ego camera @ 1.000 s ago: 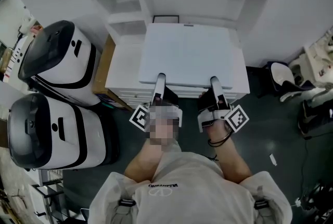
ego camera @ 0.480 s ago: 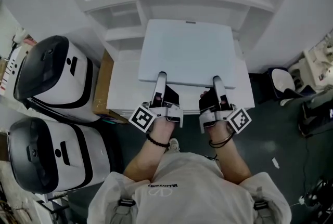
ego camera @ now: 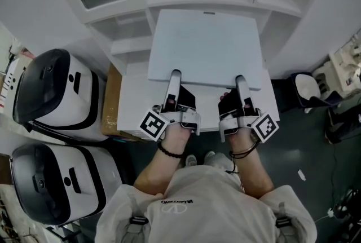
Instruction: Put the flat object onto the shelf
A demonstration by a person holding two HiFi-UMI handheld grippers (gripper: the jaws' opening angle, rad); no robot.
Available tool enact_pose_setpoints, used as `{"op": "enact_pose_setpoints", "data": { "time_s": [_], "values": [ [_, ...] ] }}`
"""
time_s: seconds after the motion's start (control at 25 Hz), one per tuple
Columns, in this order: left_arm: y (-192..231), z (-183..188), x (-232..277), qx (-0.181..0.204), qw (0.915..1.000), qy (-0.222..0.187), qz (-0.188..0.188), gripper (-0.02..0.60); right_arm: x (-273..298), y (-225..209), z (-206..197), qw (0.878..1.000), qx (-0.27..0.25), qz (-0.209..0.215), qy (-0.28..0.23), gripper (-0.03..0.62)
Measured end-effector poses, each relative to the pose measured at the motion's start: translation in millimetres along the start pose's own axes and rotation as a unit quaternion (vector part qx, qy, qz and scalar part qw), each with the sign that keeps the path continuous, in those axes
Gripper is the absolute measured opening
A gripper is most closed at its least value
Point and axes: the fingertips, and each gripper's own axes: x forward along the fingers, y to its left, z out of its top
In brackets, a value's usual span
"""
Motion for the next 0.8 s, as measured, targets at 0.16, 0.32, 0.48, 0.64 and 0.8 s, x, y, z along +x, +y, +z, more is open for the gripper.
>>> {"op": "enact_pose_setpoints", "data": {
  "time_s": [0.16, 0.32, 0.48, 0.64, 0.8],
  "values": [
    [-0.6, 7.8, 31.0, 0.006, 1.0, -0.002, -0.004, 0.293, 34.2, 1.6, 13.1, 1.0, -0.004, 0.012, 0.002, 0.302],
    [-0.2, 8.7, 54.1, 0.009, 0.9999, -0.008, -0.01, 0.293, 56.9, -1.1, 25.3, 1.0, 0.002, 0.021, 0.003, 0.302],
    [-5.2, 8.0, 73.3, 0.017, 0.9998, -0.013, -0.007, 0.292, 79.9, 2.2, 39.4, 0.999, 0.008, 0.028, 0.015, 0.302],
    [-24.9, 14.0, 98.9, 0.043, 0.9984, -0.02, -0.032, 0.292, 105.5, 19.3, 50.9, 0.998, 0.002, 0.06, 0.037, 0.302],
    [-19.6, 19.8, 118.8, 0.049, 0.9978, -0.038, -0.023, 0.292, 130.3, 8.9, 57.8, 0.997, 0.019, 0.057, 0.048, 0.302]
  ]
}}
